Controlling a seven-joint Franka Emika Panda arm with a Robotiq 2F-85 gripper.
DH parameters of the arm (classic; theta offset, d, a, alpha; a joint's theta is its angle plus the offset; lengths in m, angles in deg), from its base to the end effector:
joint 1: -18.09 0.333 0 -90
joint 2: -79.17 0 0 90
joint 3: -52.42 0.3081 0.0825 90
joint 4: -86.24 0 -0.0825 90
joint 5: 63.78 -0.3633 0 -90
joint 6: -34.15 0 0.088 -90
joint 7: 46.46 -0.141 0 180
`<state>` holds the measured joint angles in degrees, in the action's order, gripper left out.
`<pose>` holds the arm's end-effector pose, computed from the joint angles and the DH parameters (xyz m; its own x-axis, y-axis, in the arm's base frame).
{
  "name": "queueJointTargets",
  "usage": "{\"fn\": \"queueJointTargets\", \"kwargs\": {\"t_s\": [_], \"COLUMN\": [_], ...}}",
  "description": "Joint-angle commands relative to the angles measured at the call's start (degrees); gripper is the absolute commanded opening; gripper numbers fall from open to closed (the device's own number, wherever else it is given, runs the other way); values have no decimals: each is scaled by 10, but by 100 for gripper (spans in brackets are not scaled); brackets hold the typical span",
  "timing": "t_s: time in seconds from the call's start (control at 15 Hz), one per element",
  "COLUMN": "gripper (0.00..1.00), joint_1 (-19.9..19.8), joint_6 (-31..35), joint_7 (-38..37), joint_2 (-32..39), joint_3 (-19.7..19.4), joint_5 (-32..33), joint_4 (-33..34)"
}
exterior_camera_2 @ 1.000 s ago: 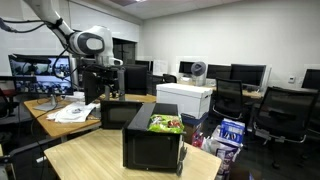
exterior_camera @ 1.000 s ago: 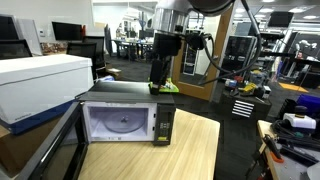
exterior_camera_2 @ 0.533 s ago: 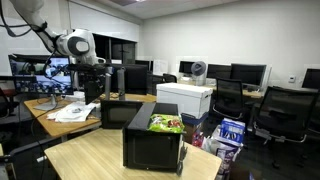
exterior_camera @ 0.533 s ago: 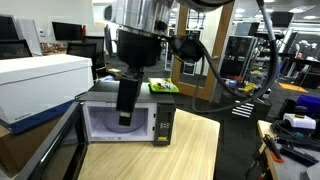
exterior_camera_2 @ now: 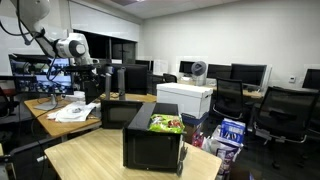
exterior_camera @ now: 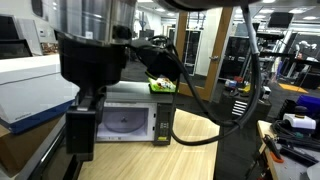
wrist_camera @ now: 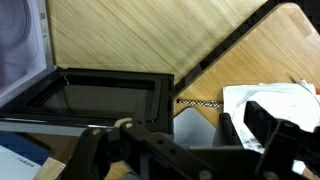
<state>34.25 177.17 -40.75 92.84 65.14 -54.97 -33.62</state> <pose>0.5130 0.2782 0.3013 0.7454 0.6464 0.1629 0.6436 -0.7615 0.0766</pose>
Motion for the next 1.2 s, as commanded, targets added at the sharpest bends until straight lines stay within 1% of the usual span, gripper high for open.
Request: {"fn": "queueJointTargets", "kwargs": {"t_s": [0.0,0.13,0.2,0.27,0.67,0.73,1.0,1.13], "gripper": [100,100,100,100,100,100,100,100], "joint_1": [-4,-7,-2,-3,10,22,59,75], "joint_6": [-1,-1,8,13,51,60,123,145], "joint_7": [0,0,-21,-18,-10,-21,-49,-80], "joint_2": [0,-1,2,6,66,66,93,100], "joint_3": [3,1,-4,-1,3,3,-22,-47], "joint_5": [1,1,11,1,10,19,73,105], "joint_4": [0,0,0,3,73,74,101,112]}}
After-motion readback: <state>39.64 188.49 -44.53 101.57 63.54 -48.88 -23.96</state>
